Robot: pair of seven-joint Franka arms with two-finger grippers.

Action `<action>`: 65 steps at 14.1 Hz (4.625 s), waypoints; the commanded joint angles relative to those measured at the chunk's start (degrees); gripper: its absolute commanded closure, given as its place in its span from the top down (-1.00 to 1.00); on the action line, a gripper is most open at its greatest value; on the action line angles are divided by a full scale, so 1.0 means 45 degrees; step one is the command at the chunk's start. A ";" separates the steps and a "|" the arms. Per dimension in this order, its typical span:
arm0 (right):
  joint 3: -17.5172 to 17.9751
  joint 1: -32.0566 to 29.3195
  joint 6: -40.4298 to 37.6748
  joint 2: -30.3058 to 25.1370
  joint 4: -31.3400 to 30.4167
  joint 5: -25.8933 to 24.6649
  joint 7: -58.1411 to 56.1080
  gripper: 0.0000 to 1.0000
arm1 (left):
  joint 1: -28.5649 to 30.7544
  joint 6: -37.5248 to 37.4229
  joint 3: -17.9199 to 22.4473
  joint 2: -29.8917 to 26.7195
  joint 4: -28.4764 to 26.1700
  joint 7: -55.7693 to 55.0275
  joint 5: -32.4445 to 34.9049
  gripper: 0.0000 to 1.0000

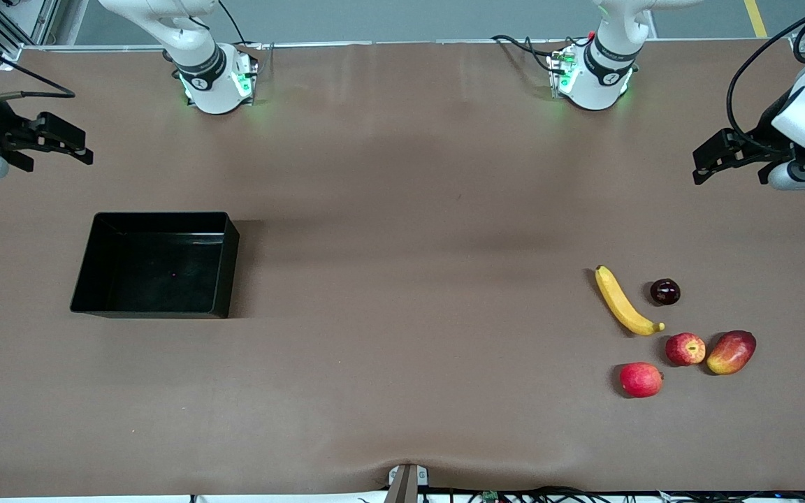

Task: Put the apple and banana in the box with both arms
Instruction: 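Move the left gripper toward the fruit while the right gripper approaches the box, then grasp the red-yellow apple with the left gripper while the right gripper grips the box, then slide the black box toward the table middle with the right gripper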

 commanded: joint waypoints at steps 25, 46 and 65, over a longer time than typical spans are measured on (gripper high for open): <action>0.0023 -0.2569 0.0013 0.3613 0.0821 0.0011 -0.1215 1.00 | 0.2224 0.7360 0.0297 0.8650 0.1845 0.2503 0.2374 1.00; 0.0101 -0.5423 0.9681 0.5549 -0.5467 -0.1279 -0.5219 -0.63 | 0.2344 0.9590 0.0257 1.0664 0.1806 0.3151 0.1651 -0.04; 0.0316 0.3064 0.3387 0.4982 -0.1193 0.1378 0.4516 -1.00 | 0.2169 0.6936 0.0160 0.7951 0.1806 0.3816 0.1709 -0.81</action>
